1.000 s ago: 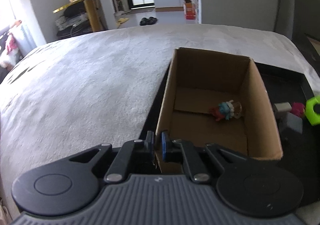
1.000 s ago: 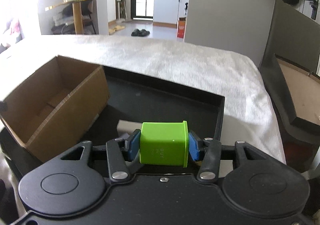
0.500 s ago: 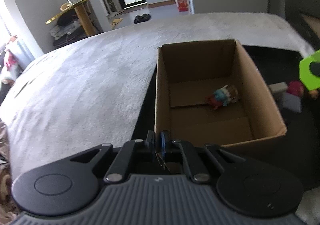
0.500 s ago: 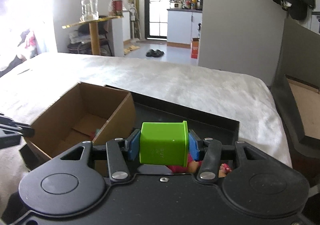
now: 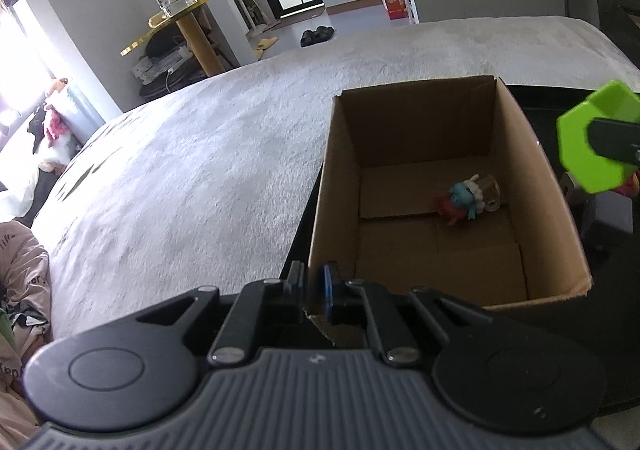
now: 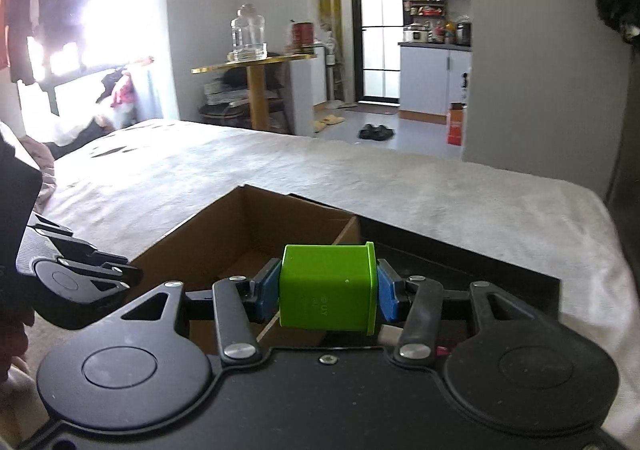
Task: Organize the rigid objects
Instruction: 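Carry the green cube into the box and release it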
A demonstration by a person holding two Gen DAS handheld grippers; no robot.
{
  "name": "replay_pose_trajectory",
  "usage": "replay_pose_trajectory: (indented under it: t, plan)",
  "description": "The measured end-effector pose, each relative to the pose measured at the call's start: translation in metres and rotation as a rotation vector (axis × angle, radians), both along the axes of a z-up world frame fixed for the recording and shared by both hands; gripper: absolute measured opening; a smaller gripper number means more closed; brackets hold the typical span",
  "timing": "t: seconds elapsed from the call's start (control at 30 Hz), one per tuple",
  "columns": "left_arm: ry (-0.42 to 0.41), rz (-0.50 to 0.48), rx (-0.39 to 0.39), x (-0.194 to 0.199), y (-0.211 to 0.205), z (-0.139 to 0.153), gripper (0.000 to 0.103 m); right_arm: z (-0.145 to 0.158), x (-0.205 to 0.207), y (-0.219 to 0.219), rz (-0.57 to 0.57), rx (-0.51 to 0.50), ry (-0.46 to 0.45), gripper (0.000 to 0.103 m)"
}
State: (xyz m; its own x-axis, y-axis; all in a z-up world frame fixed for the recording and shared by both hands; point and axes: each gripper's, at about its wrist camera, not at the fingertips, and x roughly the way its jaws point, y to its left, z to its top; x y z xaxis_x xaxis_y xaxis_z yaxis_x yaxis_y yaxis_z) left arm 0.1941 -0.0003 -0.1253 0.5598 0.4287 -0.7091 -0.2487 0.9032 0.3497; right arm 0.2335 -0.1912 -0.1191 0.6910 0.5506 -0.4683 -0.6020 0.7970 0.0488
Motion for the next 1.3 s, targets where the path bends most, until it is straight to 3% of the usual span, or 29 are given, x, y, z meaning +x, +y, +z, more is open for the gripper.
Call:
replay_pose_trajectory:
  t: [0.63, 1.07, 1.2, 1.3]
  plan:
    - [-0.010, -0.099, -0.031, -0.006, 0.015, 0.000, 0.007, 0.009, 0.004, 0.046, 0.204, 0.054, 0.016, 0.049]
    - [-0.015, -0.031, -0.049, -0.004, 0.026, -0.001, 0.008, 0.001, 0.005, 0.076, 0.272, 0.047, 0.009, 0.049]
    - [-0.022, -0.019, -0.047, -0.005, 0.025, -0.002, 0.008, -0.003, 0.010, 0.083, 0.264, 0.070, 0.037, 0.058]
    - [-0.026, -0.012, -0.046, -0.005, 0.026, -0.003, 0.009, -0.005, 0.011, 0.083, 0.267, 0.072, 0.053, 0.058]
